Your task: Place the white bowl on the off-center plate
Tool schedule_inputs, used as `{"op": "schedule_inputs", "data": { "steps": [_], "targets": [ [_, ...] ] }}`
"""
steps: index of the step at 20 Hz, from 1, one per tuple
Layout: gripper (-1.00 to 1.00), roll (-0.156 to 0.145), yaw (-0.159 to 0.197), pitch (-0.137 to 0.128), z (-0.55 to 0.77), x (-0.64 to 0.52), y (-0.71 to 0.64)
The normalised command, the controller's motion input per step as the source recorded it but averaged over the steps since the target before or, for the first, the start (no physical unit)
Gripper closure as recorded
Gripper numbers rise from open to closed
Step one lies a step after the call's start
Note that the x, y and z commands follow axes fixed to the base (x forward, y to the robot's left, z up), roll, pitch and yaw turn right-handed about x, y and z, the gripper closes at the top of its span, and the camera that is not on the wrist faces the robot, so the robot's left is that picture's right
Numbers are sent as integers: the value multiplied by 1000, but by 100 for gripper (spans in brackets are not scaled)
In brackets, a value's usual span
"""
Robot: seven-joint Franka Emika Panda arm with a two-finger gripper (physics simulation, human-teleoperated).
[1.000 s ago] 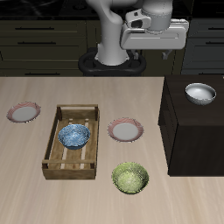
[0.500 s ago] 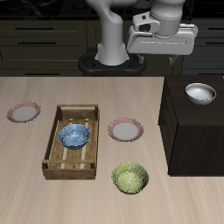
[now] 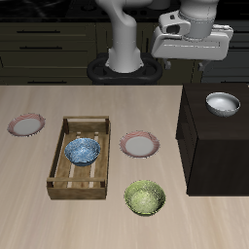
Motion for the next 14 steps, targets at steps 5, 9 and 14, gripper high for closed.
{"op": "schedule_inputs", "data": {
  "steps": [5, 9, 14],
  "targets": [
    [-100, -21, 5, -35, 135, 96, 101],
    [-100, -22, -11, -20, 130, 226, 0],
    [-100, -22, -23, 3, 37, 273, 3]
  ]
}}
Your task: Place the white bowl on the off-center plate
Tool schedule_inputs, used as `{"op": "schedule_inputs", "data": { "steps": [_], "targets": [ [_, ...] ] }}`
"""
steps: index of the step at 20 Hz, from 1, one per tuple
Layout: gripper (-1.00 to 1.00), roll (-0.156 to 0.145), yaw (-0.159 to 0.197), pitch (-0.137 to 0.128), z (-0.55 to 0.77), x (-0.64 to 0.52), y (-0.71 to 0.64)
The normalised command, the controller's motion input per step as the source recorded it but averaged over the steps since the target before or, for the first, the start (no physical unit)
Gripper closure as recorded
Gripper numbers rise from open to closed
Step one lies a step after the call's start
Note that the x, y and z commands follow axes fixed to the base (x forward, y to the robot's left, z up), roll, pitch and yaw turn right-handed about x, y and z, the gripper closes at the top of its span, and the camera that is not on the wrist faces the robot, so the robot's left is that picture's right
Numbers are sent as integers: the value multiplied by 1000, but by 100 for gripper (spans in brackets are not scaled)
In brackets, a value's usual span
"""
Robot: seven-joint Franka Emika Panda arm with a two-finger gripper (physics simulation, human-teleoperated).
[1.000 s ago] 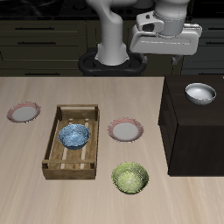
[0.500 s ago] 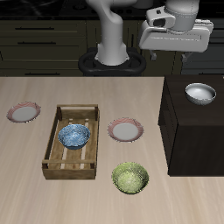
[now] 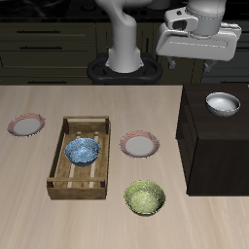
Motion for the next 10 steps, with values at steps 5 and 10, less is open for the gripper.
{"op": "schedule_inputs", "data": {
  "steps": [5, 10],
  "targets": [
    [-100, -7, -3, 2, 11, 195, 58],
    [-100, -5, -10, 7, -31, 179, 33]
  ]
}}
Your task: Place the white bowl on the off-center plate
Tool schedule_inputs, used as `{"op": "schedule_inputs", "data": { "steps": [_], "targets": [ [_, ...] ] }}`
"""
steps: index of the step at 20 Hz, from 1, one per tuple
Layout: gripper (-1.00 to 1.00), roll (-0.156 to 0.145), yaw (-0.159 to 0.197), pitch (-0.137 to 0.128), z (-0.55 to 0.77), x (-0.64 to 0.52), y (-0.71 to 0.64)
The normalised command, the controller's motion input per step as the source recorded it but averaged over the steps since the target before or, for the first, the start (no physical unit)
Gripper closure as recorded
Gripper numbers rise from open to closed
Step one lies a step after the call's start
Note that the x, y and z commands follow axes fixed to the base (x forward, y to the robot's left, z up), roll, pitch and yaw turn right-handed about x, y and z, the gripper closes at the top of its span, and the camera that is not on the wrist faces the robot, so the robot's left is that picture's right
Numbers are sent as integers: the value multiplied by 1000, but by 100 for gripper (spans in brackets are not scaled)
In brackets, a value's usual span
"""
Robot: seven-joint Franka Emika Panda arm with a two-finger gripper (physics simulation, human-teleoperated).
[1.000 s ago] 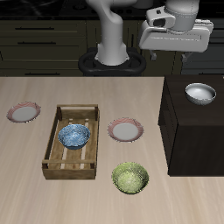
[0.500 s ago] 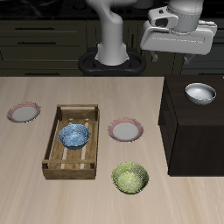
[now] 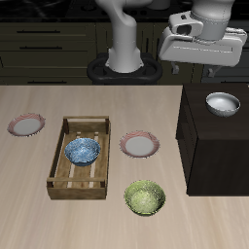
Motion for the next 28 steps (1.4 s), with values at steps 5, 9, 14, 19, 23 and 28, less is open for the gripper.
{"op": "schedule_inputs", "data": {
  "steps": [5, 9, 14, 19, 23, 28],
  "targets": [
    [-100, 8, -9, -1, -10, 136, 32],
    [-100, 25, 21, 11, -137, 182, 182],
    [-100, 15, 8, 1, -58, 8, 126],
    [-100, 12, -12, 29, -122, 30, 51],
    [-100, -2, 10, 20, -202, -9, 68],
    [-100, 11, -5, 26, -173, -3, 58]
  ]
}}
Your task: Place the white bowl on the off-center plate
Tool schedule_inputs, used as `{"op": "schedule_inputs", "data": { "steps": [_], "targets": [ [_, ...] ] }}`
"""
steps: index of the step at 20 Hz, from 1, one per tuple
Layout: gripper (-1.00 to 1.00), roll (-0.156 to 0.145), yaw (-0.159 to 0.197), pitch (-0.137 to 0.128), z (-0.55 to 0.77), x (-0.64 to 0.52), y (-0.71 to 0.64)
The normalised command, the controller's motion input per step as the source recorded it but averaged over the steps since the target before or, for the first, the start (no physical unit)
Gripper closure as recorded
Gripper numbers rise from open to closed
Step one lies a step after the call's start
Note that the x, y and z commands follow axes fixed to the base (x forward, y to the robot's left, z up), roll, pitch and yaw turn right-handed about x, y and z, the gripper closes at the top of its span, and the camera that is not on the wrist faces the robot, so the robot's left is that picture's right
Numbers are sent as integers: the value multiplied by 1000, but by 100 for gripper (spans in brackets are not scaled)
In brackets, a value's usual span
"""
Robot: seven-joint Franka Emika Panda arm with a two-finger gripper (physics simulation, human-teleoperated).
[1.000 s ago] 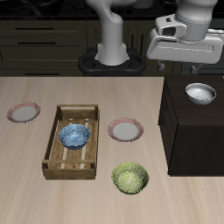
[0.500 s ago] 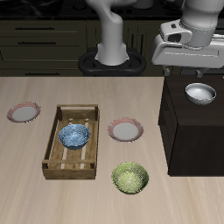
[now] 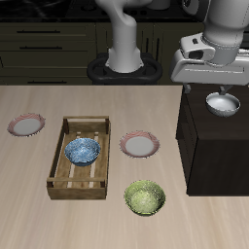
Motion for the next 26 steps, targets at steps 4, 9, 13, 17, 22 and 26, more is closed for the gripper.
{"op": "schedule_inputs", "data": {
  "steps": [4, 9, 13, 17, 22, 26],
  "targets": [
    [-100, 11, 2, 40, -298, -14, 78],
    [-100, -2, 2, 39, -235, 43, 12],
    [-100, 11, 7, 18, -196, -1, 45],
    [-100, -2, -24, 10, -164, 58, -31],
    [-100, 2, -6, 14, -169, 25, -26],
    [-100, 23, -11, 43, -334, -65, 16]
  ]
}}
